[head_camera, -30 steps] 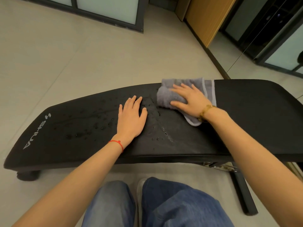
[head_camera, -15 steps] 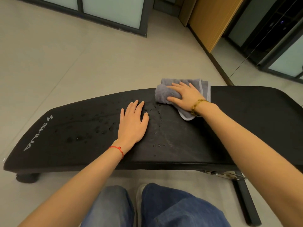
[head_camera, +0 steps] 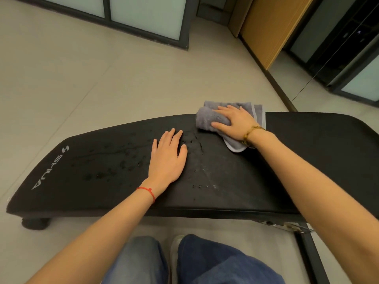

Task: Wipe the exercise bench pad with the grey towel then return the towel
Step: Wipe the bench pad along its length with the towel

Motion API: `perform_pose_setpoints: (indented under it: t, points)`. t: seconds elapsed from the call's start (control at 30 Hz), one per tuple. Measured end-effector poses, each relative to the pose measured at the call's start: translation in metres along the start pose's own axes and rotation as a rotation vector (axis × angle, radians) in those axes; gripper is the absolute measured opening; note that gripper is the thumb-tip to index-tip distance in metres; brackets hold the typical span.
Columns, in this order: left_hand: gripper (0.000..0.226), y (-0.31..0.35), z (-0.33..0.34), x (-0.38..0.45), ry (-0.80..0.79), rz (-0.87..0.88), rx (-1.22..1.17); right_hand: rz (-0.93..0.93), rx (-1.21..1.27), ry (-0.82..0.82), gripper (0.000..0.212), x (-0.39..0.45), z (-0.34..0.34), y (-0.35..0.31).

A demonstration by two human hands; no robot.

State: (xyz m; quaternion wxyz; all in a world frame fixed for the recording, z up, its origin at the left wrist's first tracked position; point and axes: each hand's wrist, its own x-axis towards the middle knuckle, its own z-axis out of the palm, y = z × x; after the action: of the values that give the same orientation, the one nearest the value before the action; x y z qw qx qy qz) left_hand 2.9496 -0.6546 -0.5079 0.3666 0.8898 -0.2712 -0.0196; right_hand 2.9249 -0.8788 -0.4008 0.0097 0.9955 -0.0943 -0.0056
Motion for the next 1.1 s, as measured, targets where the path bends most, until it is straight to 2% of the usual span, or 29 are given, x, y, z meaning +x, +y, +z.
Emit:
perform_pose_setpoints:
  t: [0.07, 0.17, 0.23, 0.3, 0.37, 0.43, 0.5, 0.53, 0.6, 0.7, 0.8, 0.9, 0.97, 1.03, 1.1]
  points:
    - [0.053, 0.000, -0.001, 0.001, 0.002, 0.002, -0.001, -0.032, 0.003, -0.004, 0.057, -0.012, 0.005, -0.009]
    - [0.052, -0.001, 0.000, 0.002, 0.010, 0.017, 0.000, -0.216, 0.021, 0.030, 0.059, -0.092, 0.002, -0.026]
    - [0.052, 0.001, 0.002, 0.001, 0.001, 0.010, -0.009, -0.312, 0.021, -0.011, 0.060, -0.148, 0.000, -0.035]
    - [0.052, -0.002, 0.001, 0.000, 0.006, 0.004, 0.000, -0.332, 0.065, -0.066, 0.059, -0.159, -0.008, -0.027]
    - [0.053, -0.001, 0.001, -0.001, 0.001, 0.004, -0.005, -0.283, 0.096, -0.059, 0.063, -0.134, -0.014, -0.010]
    - [0.053, -0.001, 0.000, 0.000, 0.000, 0.001, -0.003, -0.147, 0.093, 0.001, 0.071, -0.088, -0.019, 0.007]
    - [0.053, 0.001, -0.001, 0.000, -0.002, -0.003, -0.006, 0.008, 0.028, 0.007, 0.065, -0.053, -0.012, 0.010]
    - [0.053, 0.001, -0.001, 0.000, 0.000, -0.005, -0.008, 0.017, 0.000, 0.005, 0.061, -0.047, -0.006, 0.005]
    - [0.053, 0.000, -0.001, 0.000, -0.004, 0.003, -0.011, -0.077, 0.004, -0.003, 0.061, -0.066, 0.001, -0.012]
    - [0.053, -0.002, 0.001, 0.001, -0.003, 0.006, -0.001, -0.278, 0.033, -0.014, 0.061, -0.140, 0.000, -0.037]
    - [0.053, -0.003, 0.002, 0.001, -0.001, 0.007, 0.006, -0.350, 0.084, -0.078, 0.058, -0.178, -0.008, -0.035]
    - [0.053, -0.002, 0.002, 0.001, -0.005, 0.005, 0.008, -0.278, 0.111, -0.075, 0.060, -0.134, -0.016, -0.004]
    - [0.054, -0.001, 0.000, 0.001, -0.007, 0.003, 0.009, -0.143, 0.097, -0.019, 0.063, -0.087, -0.017, 0.013]
    - [0.054, -0.001, -0.001, 0.001, -0.009, -0.007, 0.004, -0.012, 0.048, -0.013, 0.060, -0.049, -0.008, 0.008]
    - [0.053, 0.000, -0.002, 0.001, -0.011, -0.003, 0.003, -0.017, 0.028, -0.024, 0.059, -0.046, 0.000, -0.012]
